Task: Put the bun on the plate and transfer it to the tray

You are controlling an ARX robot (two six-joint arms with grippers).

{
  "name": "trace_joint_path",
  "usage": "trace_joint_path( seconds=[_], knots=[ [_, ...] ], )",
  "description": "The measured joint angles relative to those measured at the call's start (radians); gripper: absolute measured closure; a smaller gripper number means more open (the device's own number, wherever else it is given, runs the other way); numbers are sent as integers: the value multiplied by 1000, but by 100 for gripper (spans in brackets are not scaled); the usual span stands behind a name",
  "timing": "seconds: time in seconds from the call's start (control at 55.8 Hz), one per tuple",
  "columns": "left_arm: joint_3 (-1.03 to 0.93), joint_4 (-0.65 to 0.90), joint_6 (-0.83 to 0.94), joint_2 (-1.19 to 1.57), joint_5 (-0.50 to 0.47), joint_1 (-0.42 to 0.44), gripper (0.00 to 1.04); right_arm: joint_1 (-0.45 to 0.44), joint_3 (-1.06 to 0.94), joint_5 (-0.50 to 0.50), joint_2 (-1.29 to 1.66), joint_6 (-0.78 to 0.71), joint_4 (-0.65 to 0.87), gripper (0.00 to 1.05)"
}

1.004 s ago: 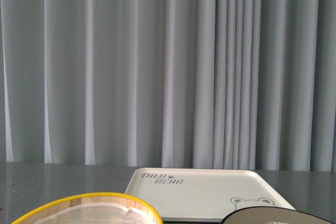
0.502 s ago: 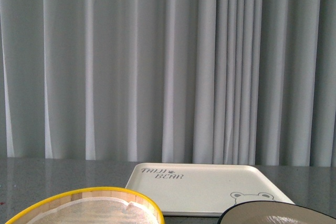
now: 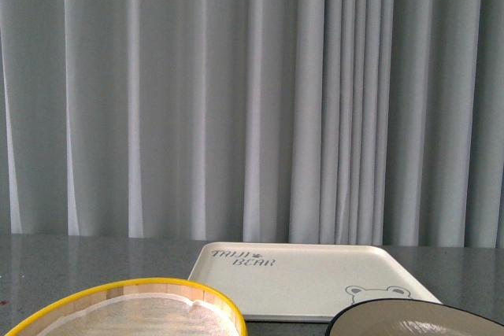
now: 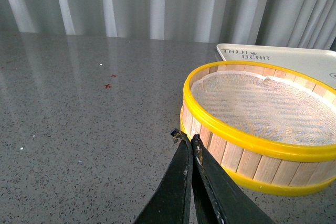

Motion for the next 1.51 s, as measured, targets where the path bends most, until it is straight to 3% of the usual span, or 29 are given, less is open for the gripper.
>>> trace_joint_path(
  seconds=[0.197,0.269,0.43,0.645,0.968,1.434,1.505],
  knots=[
    [0,-55,0,-56,0,0,101,0,0,0,0,0,0,9],
    [0,-212,1,-179,2,0,101,0,0,0,0,0,0,9],
    [0,-223,1,-216,2,0,101,0,0,0,0,0,0,9],
    [0,-223,1,-216,2,0,66,0,0,0,0,0,0,9],
    [0,-223,3,-216,2,0,5,0,0,0,0,0,0,9],
    [0,-223,3,-216,2,0,7,0,0,0,0,0,0,9],
    [0,-223,3,-216,2,0,7,56,83,183,105,96,-190,9]
  ],
)
